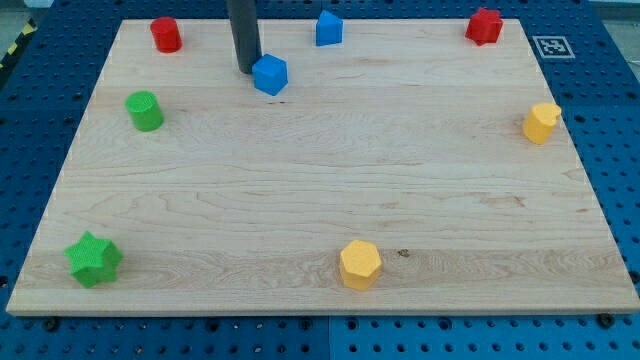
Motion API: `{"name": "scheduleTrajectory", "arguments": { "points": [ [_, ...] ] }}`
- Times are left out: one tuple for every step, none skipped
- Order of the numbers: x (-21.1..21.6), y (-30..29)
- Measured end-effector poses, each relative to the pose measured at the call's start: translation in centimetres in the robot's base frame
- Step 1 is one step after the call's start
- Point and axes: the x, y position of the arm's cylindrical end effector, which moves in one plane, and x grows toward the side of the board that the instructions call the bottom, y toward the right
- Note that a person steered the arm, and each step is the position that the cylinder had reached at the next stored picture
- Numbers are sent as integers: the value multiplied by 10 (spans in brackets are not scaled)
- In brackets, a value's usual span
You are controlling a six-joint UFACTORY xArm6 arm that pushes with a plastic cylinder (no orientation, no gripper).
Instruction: Slide the blue cube to the center
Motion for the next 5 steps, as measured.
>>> {"name": "scheduleTrajectory", "arguments": {
  "points": [
    [18, 20],
    [31, 33],
    [31, 33],
    [32, 33],
    [39, 33]
  ]
}}
